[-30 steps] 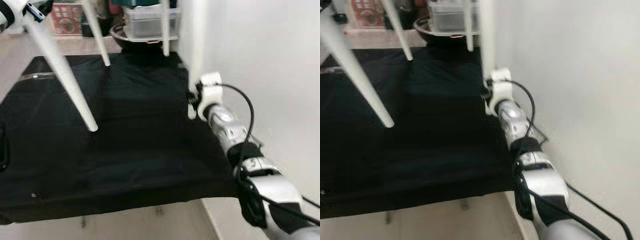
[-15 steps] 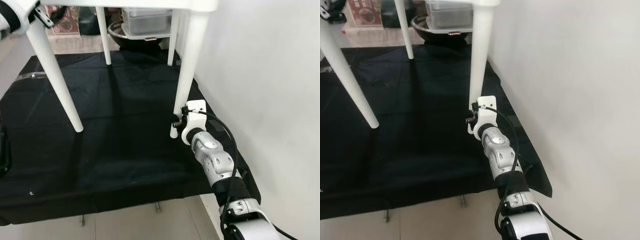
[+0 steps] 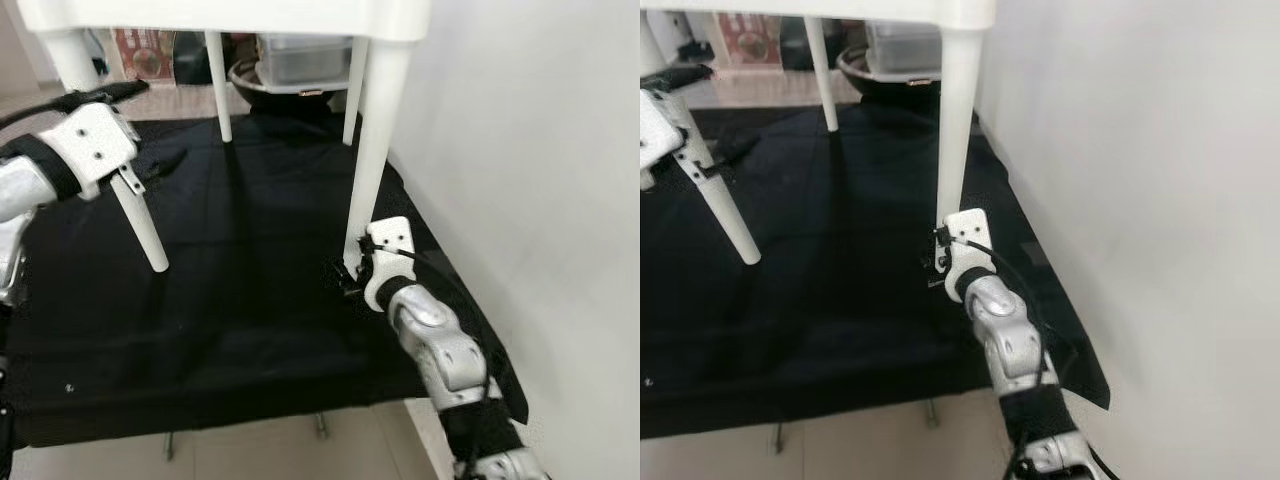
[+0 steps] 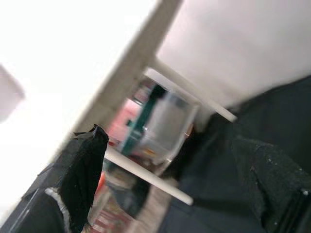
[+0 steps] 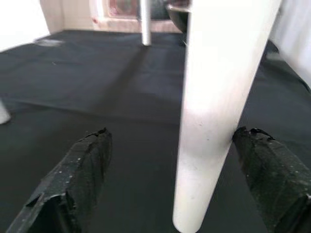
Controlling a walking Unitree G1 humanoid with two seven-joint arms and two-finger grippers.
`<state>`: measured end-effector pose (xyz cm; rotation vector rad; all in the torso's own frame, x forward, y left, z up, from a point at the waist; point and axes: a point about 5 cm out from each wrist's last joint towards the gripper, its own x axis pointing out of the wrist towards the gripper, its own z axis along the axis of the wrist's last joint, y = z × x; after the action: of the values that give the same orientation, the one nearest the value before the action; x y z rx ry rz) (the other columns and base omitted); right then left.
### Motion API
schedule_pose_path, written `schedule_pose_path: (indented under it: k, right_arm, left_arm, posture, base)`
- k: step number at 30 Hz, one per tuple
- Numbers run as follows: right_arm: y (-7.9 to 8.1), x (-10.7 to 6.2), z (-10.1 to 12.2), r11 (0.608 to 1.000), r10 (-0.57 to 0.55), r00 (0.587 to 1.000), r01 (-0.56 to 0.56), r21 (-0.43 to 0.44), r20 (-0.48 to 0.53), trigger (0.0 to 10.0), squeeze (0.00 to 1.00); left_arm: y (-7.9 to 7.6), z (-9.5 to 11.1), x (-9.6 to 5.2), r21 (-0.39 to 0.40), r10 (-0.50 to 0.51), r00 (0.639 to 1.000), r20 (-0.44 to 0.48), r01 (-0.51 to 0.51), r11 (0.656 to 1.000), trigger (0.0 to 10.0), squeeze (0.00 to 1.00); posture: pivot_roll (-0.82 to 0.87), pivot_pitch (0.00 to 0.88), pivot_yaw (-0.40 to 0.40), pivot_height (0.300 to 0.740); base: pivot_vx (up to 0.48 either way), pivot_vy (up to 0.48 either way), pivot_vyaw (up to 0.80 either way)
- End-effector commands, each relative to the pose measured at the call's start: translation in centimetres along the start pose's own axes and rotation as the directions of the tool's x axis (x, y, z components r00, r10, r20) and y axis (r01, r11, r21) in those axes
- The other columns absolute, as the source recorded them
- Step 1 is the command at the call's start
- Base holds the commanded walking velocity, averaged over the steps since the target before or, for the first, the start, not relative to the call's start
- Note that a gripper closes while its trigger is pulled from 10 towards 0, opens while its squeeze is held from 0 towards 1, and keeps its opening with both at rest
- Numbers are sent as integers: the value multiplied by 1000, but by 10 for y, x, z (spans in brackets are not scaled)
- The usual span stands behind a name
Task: Building children table
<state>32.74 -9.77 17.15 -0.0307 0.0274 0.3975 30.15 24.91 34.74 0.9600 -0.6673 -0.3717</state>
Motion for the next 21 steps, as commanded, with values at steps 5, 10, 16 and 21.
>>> schedule_pose_path:
  k: [5, 10, 16, 21]
  right_arm:
    - [0, -16, 0, 998, 63, 998, -63, -14, 21, 10000, 1000]
    - [-14, -40, -9, 998, 42, 999, -42, -44, -10, 10000, 1000]
    - [-15, -49, -9, 999, 15, 1000, -15, -31, -4, 10000, 1000]
    - [-15, -43, -5, 999, 1, 1000, 0, -53, 6, 10000, 0]
  left_arm:
    - [-27, -4, -21, -121, 89, 993, -82, -98, 988, 10000, 0]
    - [-91, -19, -63, -315, 168, 928, -332, -277, 908, 10000, 0]
    - [-177, -11, -98, -478, 102, 826, -554, -416, 773, 10000, 0]
    - [-201, -2, -104, -532, 55, 796, -603, -453, 715, 10000, 0]
  posture:
    - [110, 0, -62, 740]
    - [99, 0, -63, 740]
    - [104, 0, -72, 740]
    - [98, 0, -67, 740]
  base:
    - [0, 0, 0]
    - [0, 0, 0]
    - [0, 0, 0]
    - [0, 0, 0]
